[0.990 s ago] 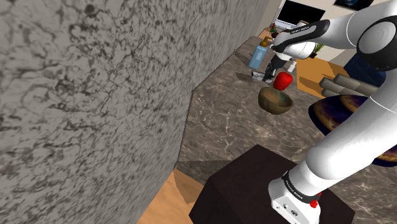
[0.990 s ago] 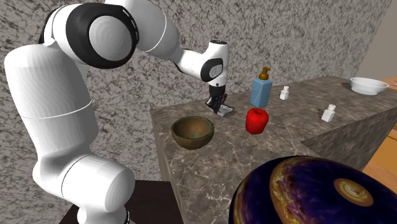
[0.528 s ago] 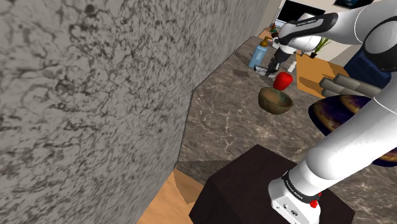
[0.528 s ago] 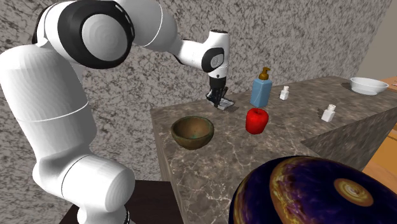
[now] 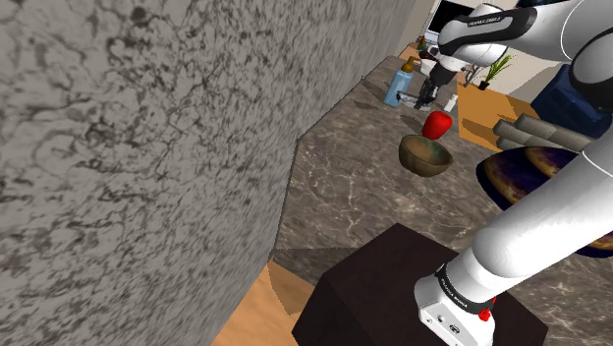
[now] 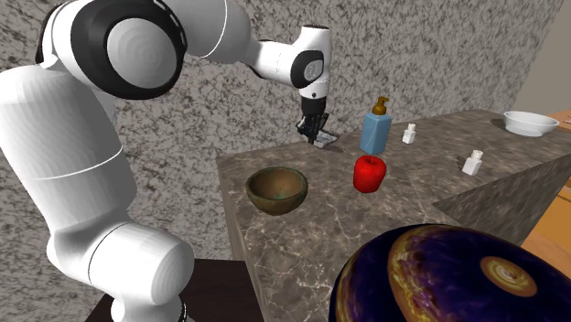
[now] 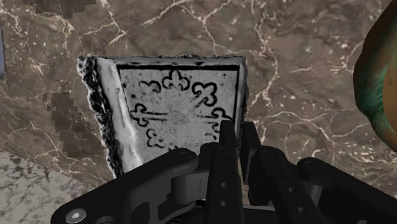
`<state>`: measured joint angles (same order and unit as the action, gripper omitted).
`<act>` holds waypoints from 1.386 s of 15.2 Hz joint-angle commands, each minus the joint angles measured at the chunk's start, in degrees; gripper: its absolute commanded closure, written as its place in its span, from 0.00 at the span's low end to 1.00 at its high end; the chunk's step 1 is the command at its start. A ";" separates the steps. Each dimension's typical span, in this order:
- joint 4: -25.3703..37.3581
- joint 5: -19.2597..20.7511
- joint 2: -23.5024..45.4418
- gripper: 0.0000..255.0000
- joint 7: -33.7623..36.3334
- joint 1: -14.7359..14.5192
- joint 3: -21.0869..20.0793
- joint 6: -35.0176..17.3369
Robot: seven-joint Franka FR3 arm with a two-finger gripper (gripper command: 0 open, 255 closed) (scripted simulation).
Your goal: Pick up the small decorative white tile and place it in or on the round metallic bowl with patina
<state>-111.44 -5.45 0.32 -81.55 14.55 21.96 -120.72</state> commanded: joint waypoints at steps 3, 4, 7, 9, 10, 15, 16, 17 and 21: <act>2.77 0.34 -0.43 1.00 0.40 -0.01 0.00 3.17; 3.42 0.42 -0.54 1.00 0.49 -0.01 -0.01 3.91; 5.47 0.62 -0.78 1.00 0.75 -0.01 -0.01 6.17; 3.11 1.73 -3.35 1.00 1.55 -0.23 -0.26 6.13; 0.49 2.79 -5.86 1.00 2.33 -0.39 -0.54 5.82; -11.27 7.36 -18.17 1.00 6.14 0.01 -2.69 5.61; -13.39 8.09 -20.60 1.00 6.84 0.24 -3.21 5.83; -15.45 8.75 -23.02 1.00 7.51 0.53 -3.76 6.14; -23.01 10.71 -32.75 1.00 9.84 1.85 -6.00 8.21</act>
<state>-131.93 4.69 -29.51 -72.52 16.04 16.71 -112.88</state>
